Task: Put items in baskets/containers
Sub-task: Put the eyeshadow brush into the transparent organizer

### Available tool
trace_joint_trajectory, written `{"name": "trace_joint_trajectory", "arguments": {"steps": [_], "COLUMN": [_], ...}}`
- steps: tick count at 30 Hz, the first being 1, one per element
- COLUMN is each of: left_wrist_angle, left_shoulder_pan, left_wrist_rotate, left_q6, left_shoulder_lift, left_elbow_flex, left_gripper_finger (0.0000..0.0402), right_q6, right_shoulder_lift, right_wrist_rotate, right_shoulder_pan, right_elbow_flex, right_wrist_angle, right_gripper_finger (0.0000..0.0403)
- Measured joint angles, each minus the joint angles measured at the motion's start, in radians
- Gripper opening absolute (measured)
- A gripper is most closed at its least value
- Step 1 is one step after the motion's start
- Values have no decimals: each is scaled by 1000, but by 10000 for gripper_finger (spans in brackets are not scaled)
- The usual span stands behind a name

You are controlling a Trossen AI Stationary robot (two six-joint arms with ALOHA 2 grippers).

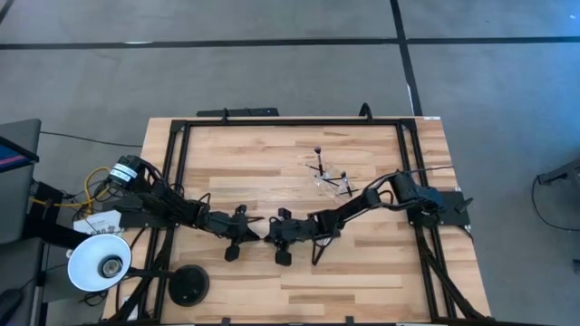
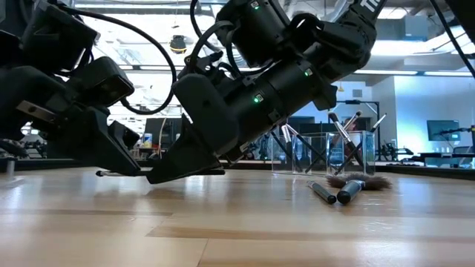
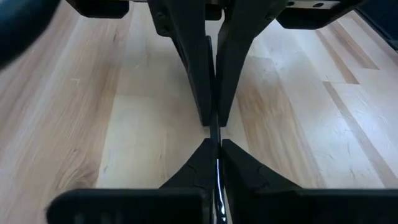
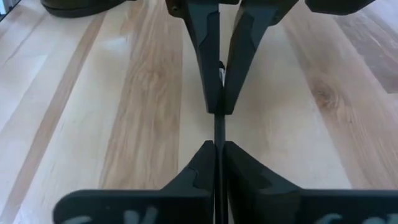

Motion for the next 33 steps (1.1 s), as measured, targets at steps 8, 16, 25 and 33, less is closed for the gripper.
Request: {"name": "trace_joint_trajectory", "arguments": {"steps": [8,16,25,33], "left_wrist_angle": [15,27,31,42], "left_shoulder_pan": [0,-1,0,7], "left_wrist_rotate": [-35,-179,-311,-282], "left_q6": [5,80,211,245], "left_shoulder_lift": [-6,-185,-490,-476], "left_elbow_flex": [42,97,89,100], "left_gripper_finger": [75,102,97,97], "right_q6": [0,-11,-404,-439], "right_shoulder_lift": [-1,-174,-644,-862], "right_wrist_rotate": [1,97,613,463], "right_shoulder_pan": [0,13,253,264], "right_elbow_flex": [0,-1,-63,-667], "right_wrist_angle": [-15,-243,-409,465], "right_gripper_finger": [7,5,4,5]}}
